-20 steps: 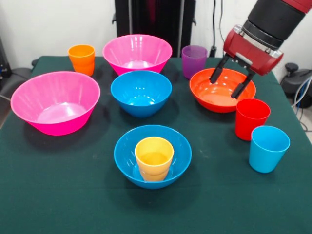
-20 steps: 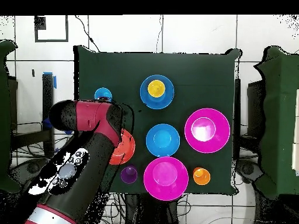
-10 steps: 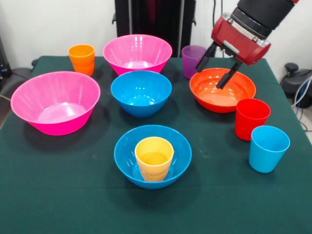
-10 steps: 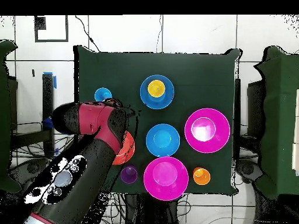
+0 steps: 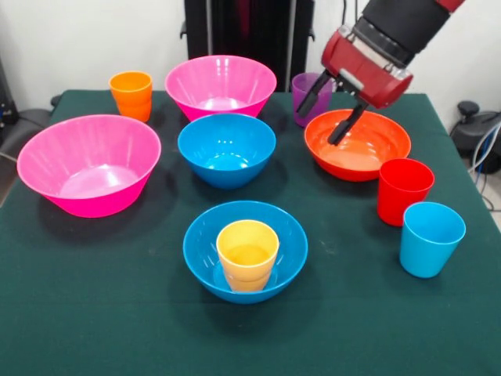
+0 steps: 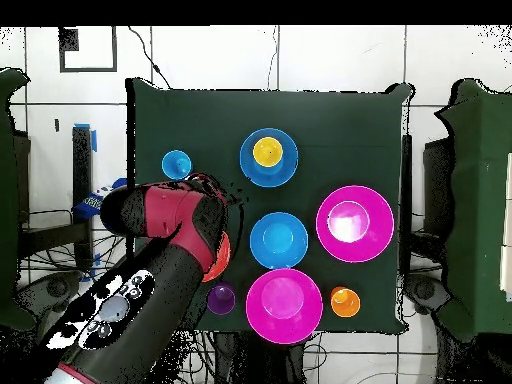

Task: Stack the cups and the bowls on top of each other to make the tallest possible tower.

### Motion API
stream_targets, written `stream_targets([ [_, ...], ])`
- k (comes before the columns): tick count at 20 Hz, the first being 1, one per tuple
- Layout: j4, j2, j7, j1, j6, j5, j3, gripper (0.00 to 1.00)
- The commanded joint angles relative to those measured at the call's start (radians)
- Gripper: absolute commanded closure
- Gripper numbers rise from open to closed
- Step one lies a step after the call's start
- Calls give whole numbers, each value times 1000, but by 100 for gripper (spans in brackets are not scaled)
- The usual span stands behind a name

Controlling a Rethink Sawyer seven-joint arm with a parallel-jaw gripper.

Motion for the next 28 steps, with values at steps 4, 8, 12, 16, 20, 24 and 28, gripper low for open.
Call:
stream_targets([
  [4,66,126,166,8,-97,-46,54,0],
  [8,74,132,141,-7,-126,-50,54,0],
  [12,94,122,99,-39,-168,-65,72,0],
  [16,108,133,90,-63,-222,-70,95,0],
  [20,120,147,93,-72,-251,-65,109,0],
  [24,128,153,83,-82,-263,-64,121,0],
  [28,143,139,57,-120,-289,-67,173,0],
])
